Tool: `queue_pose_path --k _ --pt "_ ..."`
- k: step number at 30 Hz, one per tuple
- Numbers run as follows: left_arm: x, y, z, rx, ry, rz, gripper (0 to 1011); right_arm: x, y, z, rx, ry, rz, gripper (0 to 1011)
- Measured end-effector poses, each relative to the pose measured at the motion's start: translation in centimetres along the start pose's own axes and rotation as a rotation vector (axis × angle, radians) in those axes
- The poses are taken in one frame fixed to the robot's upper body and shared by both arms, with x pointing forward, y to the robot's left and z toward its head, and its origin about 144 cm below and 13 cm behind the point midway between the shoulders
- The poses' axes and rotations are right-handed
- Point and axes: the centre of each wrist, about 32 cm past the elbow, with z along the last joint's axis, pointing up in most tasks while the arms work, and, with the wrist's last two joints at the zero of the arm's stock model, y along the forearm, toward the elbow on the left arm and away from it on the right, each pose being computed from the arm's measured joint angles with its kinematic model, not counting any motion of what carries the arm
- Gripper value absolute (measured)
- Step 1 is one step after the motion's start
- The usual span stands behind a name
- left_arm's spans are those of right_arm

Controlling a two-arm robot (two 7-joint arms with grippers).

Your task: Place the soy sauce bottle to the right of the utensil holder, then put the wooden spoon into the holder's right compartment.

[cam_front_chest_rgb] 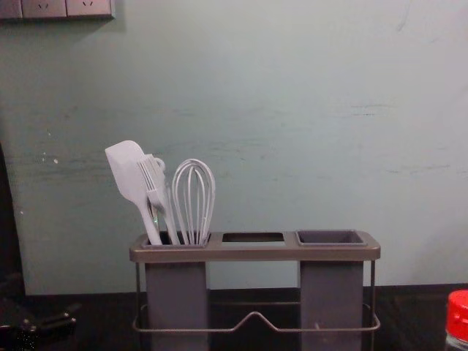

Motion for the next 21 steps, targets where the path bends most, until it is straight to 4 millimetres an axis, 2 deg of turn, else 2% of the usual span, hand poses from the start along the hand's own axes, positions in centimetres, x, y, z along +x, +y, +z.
queue_pose_path --k 21 --pt "0.0 0.0 0.0 0.0 0.0 0.0 1005 0.0 0.0 0.0 0.0 0.0 0.0 1002"
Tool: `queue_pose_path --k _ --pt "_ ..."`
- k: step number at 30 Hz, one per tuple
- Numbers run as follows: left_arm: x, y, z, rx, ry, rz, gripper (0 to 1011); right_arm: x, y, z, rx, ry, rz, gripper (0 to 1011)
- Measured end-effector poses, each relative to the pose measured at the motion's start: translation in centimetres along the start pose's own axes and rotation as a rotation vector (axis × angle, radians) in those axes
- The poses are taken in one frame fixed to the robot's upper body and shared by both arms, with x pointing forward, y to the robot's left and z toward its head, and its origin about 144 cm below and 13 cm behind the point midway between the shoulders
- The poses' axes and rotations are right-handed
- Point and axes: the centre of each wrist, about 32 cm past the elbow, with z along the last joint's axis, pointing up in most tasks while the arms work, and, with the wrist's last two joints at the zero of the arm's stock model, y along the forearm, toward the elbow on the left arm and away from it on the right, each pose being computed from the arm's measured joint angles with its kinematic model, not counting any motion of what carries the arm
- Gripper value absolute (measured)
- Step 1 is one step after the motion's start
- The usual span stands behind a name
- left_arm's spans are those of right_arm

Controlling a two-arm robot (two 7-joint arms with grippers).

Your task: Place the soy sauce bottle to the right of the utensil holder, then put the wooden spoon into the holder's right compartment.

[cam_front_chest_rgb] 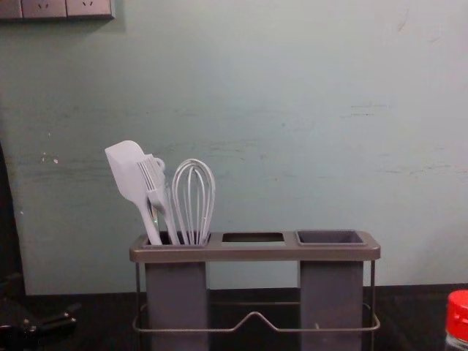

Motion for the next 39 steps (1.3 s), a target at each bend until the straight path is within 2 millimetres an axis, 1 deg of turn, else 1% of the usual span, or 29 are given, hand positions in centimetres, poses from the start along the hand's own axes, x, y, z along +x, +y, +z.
queue_pose_path --k 12,16,22,25,29,30,34,39 --pt "0.0 0.0 0.0 0.0 0.0 0.0 1005 0.0 0.0 0.0 0.0 0.0 0.0 1002" --pt "0.0 0.0 0.0 0.0 0.0 0.0 1005 0.1 -0.6 0.1 0.006 -0.002 -0.001 1002" --pt "0.0 0.0 0.0 0.0 0.0 0.0 1005 0.4 -3.0 0.4 0.017 -0.014 0.005 1002" --pt "0.0 0.0 0.0 0.0 0.0 0.0 1005 1.1 -5.1 0.8 0.034 -0.004 -0.002 1002" --pt "0.0 0.0 0.0 0.0 0.0 0.0 1005 1.9 -6.8 1.1 0.05 0.022 0.005 1002" --pt "0.0 0.0 0.0 0.0 0.0 0.0 1005 2.4 -7.8 1.4 0.066 0.045 0.014 1002" --pt "0.0 0.0 0.0 0.0 0.0 0.0 1005 3.1 -9.3 1.7 0.109 0.1 0.045 1002" --pt "0.0 0.0 0.0 0.0 0.0 0.0 1005 3.6 -10.3 2.3 0.174 0.182 0.131 1002"
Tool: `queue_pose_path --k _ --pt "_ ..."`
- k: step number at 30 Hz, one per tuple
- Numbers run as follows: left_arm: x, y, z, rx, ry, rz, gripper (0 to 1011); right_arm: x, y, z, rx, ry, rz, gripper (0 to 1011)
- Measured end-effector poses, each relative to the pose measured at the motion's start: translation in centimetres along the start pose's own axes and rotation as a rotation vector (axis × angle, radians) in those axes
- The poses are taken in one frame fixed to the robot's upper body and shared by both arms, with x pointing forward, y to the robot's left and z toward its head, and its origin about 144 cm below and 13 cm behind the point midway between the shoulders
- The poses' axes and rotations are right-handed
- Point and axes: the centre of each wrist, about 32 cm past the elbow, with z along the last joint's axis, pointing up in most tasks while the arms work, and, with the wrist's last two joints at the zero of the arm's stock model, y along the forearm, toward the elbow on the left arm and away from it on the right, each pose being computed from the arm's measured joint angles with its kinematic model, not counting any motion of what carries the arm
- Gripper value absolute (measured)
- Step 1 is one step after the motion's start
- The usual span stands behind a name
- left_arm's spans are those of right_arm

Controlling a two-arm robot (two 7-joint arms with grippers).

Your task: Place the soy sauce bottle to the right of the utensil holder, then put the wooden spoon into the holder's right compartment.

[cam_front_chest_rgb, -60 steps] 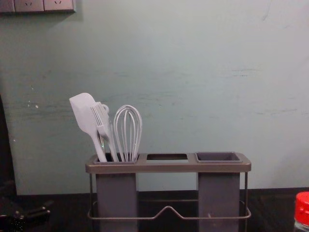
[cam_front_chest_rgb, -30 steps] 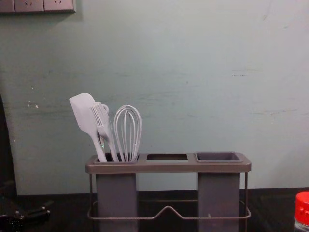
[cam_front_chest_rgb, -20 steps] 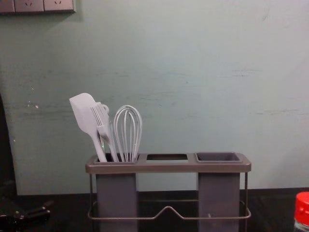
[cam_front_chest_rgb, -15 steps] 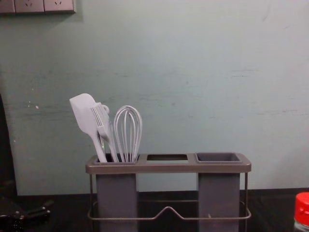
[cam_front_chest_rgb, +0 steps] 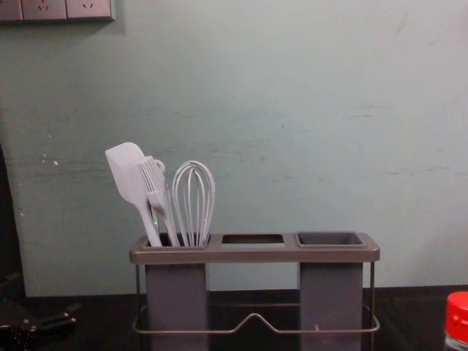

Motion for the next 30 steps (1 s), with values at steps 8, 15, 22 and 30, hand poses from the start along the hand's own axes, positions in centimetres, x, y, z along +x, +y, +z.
queue_pose_path --k 8,15,22,30 --pt "0.0 0.0 0.0 0.0 0.0 0.0 1005 0.3 -0.9 1.0 0.075 0.184 0.203 1002" --pt "0.0 0.0 0.0 0.0 0.0 0.0 1005 0.0 -0.9 1.3 0.098 0.268 0.323 1002" --pt "0.0 0.0 0.0 0.0 0.0 0.0 1005 -1.2 -0.3 1.6 0.061 0.265 0.403 1002" --pt "0.0 0.0 0.0 0.0 0.0 0.0 1005 -2.4 0.7 1.2 0.032 0.244 0.446 1002"
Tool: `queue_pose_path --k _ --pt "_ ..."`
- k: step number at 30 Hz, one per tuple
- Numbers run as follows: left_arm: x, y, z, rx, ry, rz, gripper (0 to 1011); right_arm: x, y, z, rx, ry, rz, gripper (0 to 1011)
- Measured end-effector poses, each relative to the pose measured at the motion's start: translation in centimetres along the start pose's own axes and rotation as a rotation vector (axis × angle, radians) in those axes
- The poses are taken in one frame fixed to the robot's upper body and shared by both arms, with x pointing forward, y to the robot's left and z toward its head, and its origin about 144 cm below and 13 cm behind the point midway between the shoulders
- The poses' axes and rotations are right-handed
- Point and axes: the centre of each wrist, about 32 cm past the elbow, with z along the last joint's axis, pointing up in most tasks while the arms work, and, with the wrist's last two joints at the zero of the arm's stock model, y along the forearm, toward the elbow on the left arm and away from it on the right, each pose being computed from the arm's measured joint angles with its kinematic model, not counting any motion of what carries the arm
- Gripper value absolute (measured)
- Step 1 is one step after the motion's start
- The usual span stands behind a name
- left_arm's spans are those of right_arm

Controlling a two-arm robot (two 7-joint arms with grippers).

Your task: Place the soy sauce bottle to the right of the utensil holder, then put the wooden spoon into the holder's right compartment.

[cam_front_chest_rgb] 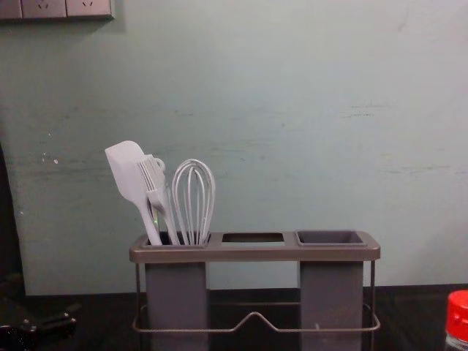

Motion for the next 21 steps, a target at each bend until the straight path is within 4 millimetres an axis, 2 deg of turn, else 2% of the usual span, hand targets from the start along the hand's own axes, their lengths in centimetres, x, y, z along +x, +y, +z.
queue_pose_path --k 21 --pt "0.0 0.0 0.0 0.0 0.0 0.0 1005 -0.2 2.3 -1.5 -0.065 -0.052 -0.033 1002"
